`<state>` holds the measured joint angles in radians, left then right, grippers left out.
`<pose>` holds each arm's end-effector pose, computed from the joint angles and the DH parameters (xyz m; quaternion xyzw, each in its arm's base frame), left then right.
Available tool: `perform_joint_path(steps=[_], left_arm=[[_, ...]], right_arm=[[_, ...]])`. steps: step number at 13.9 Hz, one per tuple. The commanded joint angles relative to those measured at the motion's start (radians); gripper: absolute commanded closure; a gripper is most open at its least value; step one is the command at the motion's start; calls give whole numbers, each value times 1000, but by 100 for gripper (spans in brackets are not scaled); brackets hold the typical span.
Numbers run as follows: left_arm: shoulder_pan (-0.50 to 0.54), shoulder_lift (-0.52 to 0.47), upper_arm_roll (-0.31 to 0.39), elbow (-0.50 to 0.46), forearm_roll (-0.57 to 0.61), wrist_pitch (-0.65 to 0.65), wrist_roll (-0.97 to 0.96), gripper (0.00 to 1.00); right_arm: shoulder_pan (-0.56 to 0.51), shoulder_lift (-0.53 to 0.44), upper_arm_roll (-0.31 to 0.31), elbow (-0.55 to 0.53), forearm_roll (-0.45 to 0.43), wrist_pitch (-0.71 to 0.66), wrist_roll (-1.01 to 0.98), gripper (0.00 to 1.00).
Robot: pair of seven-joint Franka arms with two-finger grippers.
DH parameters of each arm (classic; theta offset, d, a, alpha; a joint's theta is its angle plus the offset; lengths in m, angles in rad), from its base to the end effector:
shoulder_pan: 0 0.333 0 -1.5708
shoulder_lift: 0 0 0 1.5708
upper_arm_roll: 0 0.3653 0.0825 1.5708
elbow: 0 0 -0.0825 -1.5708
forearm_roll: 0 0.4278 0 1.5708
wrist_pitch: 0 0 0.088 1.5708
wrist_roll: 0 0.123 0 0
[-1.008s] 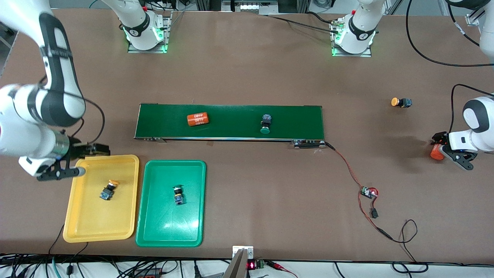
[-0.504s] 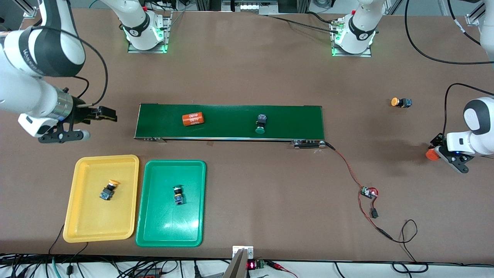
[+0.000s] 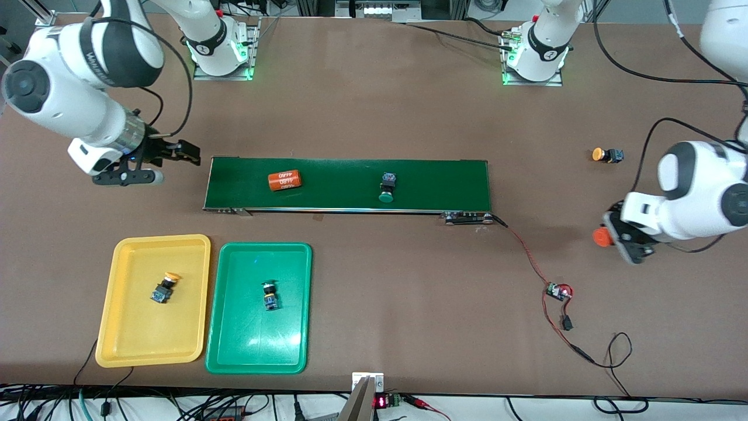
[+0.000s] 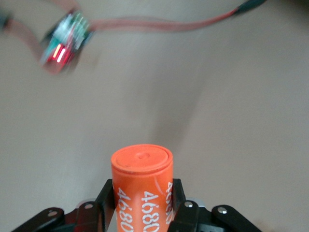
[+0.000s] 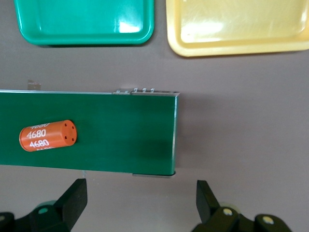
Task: Sort buttons by color to trays
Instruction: 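Return the right gripper to the belt while the left gripper carries the cylinder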
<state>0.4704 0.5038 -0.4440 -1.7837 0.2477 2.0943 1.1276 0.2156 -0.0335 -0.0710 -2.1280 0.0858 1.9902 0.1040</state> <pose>0.6895 0.0578 0.2849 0.8216 -0.5661 -0.0545 0.0395 0.5501 0.0865 0.4271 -0.9979 -0.0009 0.0566 0.0326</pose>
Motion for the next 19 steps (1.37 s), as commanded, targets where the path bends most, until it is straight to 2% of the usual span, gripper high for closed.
perform_joint_path(steps=[1,3,5,10,12,15,19], left_arm=[[-160,-125,8,-83,5,-54,41,99],[-238,-151,-9,-112,5,-43,105,96],[-282,-156,-25,-144,5,-30,127,100],[-415,-182,-45,-263,4,96,95,100],[-437,-192,-48,-263,4,90,60,100],[-440,-195,-119,-276,-4,89,-58,100],[-484,-192,-127,-299,1,101,-124,100]], right_arm=[[68,-59,17,-95,-11,79,121,0],[111,-48,34,-95,-43,99,208,0],[169,-26,39,-95,-90,122,301,0],[255,33,39,-84,-98,248,367,0],[258,64,42,-69,-100,252,396,0],[281,81,40,-63,-100,254,420,0],[280,98,40,-39,-100,252,428,0]])
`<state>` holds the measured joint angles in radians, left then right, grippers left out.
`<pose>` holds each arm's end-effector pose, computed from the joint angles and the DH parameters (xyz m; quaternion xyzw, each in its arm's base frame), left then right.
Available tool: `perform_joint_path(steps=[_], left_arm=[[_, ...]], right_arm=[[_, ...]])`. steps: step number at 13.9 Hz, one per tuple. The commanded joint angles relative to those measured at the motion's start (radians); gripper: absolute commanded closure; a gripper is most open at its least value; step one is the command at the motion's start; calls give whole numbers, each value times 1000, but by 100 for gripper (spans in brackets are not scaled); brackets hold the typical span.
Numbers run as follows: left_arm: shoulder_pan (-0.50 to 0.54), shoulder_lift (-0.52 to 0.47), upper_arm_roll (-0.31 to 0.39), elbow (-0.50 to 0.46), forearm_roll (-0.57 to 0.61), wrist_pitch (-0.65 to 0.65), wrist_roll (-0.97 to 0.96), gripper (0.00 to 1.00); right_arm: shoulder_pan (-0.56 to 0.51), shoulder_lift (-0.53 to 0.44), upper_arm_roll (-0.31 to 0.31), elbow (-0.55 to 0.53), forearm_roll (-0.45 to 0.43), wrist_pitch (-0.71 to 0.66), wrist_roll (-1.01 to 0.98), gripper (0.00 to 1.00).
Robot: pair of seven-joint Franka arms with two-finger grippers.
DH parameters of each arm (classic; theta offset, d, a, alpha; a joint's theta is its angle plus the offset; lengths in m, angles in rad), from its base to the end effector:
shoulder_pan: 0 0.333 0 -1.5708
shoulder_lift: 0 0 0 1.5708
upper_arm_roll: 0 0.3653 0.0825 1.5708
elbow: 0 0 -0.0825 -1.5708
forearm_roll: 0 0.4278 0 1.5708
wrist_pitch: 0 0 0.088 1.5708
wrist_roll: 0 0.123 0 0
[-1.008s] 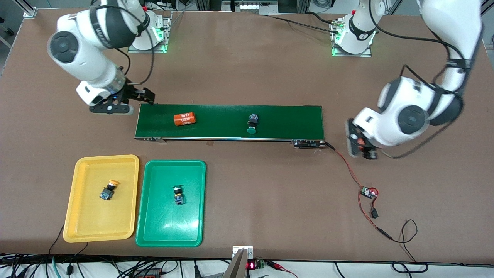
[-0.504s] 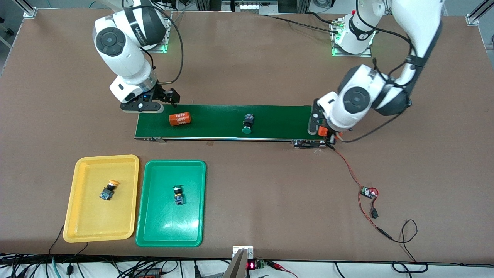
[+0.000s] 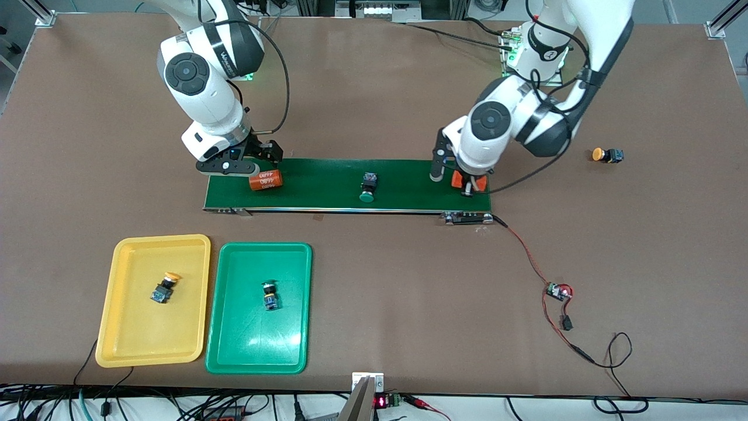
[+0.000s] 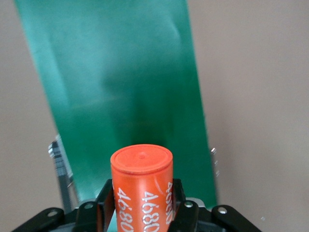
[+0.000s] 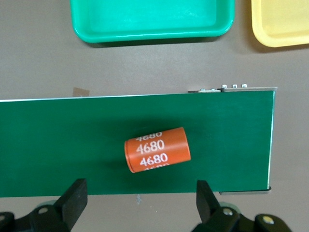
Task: Sort buttons by color to trays
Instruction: 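Place the orange cylinder on the belt with the left gripper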
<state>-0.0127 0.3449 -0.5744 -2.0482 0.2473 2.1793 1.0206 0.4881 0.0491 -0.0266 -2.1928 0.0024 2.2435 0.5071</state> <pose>0.5247 -0.3247 0.2843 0.6385 -0.7662 -0.0715 0.0132 0.5146 0.2561 0.3695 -0.9997 0.0235 -0.0006 0.0006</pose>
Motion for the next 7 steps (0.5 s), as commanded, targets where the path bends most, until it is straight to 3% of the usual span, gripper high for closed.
perform_joint_path(steps=[1,4,5,7], left_arm=[[-1,-30,4,-35,0,16,-23,99],[-21,-11,7,-35,15,19,-76,96],[-23,-3,8,-33,27,26,-82,90],[-23,28,17,-33,75,94,-91,60]], right_arm=[[6,15,-4,25,-16,-1,25,0],[6,17,-4,25,-16,1,25,0],[6,20,-4,25,-16,1,25,0],[6,21,-4,25,-16,1,25,0]])
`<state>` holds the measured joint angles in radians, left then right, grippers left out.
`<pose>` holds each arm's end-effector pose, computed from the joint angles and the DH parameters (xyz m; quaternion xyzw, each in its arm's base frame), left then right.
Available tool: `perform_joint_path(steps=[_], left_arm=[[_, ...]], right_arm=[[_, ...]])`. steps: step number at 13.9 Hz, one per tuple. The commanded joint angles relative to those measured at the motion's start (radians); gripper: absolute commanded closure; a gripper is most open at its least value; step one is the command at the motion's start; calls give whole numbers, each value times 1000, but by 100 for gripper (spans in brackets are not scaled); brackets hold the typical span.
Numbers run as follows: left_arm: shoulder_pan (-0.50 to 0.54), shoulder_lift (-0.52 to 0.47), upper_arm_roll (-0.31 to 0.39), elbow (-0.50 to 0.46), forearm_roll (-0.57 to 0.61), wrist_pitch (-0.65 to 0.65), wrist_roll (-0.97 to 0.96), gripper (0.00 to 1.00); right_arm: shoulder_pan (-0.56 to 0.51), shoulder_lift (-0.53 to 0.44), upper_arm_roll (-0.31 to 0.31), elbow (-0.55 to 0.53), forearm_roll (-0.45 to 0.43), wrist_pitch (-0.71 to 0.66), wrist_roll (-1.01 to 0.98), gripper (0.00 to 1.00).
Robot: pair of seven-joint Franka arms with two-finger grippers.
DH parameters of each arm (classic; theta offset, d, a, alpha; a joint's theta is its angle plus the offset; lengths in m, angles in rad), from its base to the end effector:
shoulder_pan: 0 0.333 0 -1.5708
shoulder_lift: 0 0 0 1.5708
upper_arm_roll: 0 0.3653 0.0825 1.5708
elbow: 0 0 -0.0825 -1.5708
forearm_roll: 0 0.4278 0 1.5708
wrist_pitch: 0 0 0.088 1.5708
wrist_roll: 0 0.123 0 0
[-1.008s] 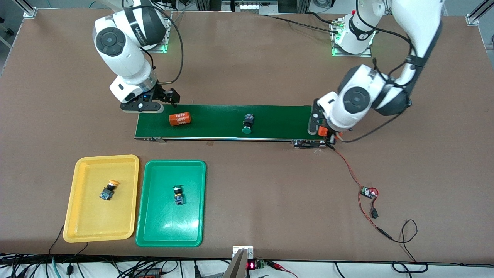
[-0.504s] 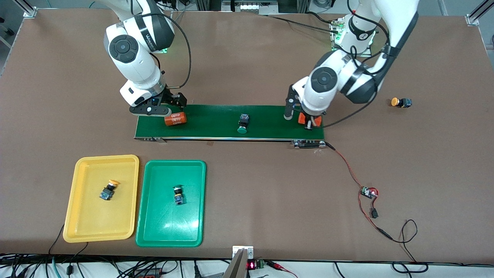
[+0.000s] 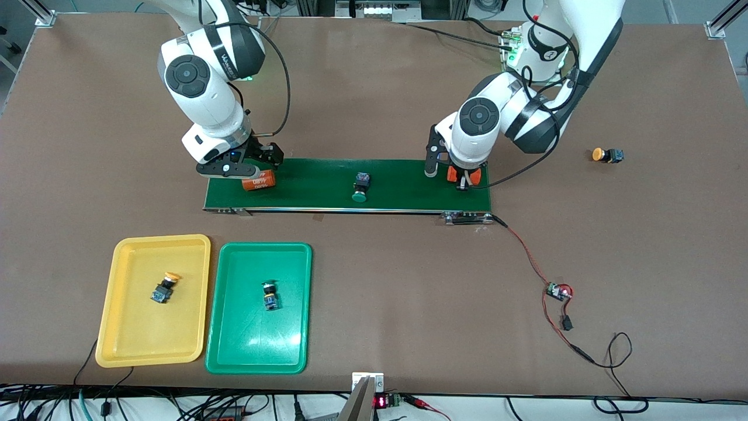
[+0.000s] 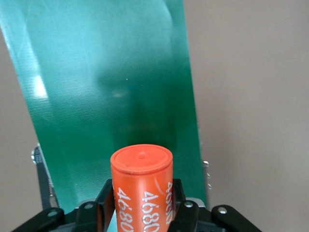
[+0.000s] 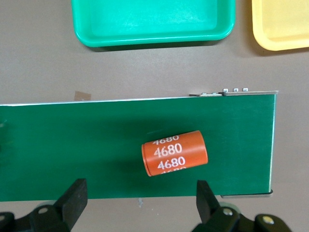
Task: Sort buttons by color to trays
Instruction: 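Place the orange cylinder on the belt with the left gripper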
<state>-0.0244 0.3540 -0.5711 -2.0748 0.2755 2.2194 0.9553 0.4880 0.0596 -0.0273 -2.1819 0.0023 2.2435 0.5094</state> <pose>0.5166 -0.3282 0.2707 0.6512 -0.7558 -0.0692 0.0042 0.5183 0.2575 0.3687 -0.9997 0.0250 -0.0009 0.0006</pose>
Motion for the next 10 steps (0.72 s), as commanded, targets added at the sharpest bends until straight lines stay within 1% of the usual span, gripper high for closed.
perform_joint_path(steps=[1,2,4,5,7,8,9,10], left_arm=[[-11,17,17,-7,50,60,-24,7],[-11,2,19,-5,50,53,-21,0],[0,-50,34,2,50,37,-10,0],[3,-82,60,11,45,-4,-9,0],[6,-125,126,35,39,-35,-9,0],[21,-139,164,41,41,-36,-6,0],[37,-138,187,41,50,-37,-9,0],[72,-133,236,41,51,-35,-6,0]], right_arm=[[6,11,-3,14,-16,1,23,0],[6,11,-3,14,-16,1,23,0],[6,12,-3,14,-16,1,23,0],[4,12,-3,14,-16,1,23,0],[4,12,-3,14,-16,1,24,0],[4,12,-3,14,-16,1,24,0],[4,12,-3,14,-16,1,24,0],[6,14,-3,14,-15,1,26,0]])
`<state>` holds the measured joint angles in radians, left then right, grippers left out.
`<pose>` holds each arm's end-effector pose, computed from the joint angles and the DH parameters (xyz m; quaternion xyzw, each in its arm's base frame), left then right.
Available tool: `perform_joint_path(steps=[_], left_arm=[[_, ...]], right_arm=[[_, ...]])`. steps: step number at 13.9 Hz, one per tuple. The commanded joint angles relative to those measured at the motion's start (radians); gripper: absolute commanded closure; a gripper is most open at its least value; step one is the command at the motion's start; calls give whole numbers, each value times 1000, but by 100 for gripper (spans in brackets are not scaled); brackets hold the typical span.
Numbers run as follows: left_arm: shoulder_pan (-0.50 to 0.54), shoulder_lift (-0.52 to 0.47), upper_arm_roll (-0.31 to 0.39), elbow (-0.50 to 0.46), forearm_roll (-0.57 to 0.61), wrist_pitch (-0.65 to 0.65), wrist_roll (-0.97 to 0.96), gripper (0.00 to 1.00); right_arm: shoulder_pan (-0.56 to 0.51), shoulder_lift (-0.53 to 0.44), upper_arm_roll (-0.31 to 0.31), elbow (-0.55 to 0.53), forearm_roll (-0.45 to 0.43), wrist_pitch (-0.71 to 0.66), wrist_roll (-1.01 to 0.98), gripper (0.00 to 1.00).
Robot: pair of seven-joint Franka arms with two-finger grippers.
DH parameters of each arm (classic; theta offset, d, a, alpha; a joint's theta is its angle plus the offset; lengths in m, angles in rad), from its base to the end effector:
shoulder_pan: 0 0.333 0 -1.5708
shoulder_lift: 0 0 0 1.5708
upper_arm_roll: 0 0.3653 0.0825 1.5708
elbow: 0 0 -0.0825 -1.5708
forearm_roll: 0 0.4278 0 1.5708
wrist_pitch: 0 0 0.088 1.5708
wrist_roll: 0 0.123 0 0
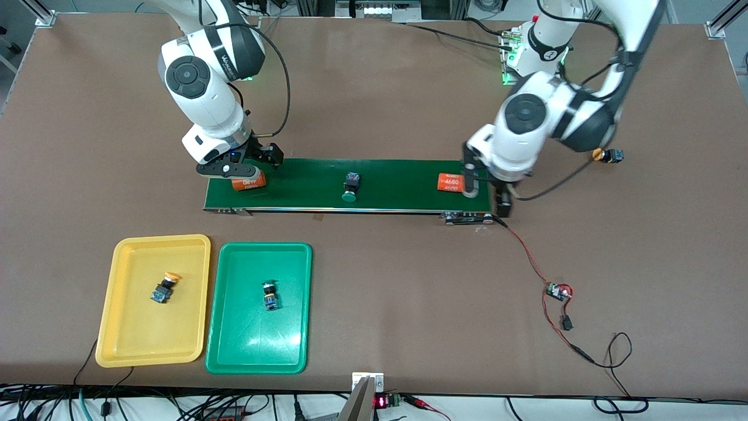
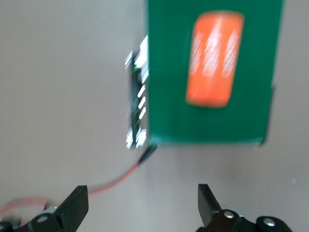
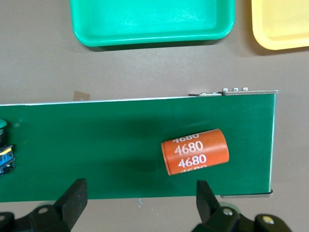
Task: Sort buttons by color to trays
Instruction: 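Place the orange cylinder on the belt with the left gripper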
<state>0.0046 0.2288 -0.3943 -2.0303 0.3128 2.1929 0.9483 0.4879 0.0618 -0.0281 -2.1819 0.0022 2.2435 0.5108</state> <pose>0.5882 -0.2179 0.3446 -0.7225 0.6863 0.0421 0.0722 0.5186 0.2570 0.3674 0.9997 -0.0262 -0.0001 0.0000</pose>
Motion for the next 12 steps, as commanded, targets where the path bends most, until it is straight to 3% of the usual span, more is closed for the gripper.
perform_joint_path(steps=[1,3,6,9,12], left_arm=[[67,-5,101,-8,14,-9,1,0],[167,-2,163,-14,0,-7,-5,0],[288,10,163,-28,-26,-27,-109,0],[394,7,163,-105,-90,-15,-251,0],[433,14,164,-114,-95,-28,-240,0]], right_arm=[[6,16,-3,14,-16,1,43,0],[23,23,-3,14,-16,4,81,0],[60,41,-3,14,-16,11,127,0],[112,82,-3,19,-16,82,231,0],[147,137,-3,66,-16,93,285,0]])
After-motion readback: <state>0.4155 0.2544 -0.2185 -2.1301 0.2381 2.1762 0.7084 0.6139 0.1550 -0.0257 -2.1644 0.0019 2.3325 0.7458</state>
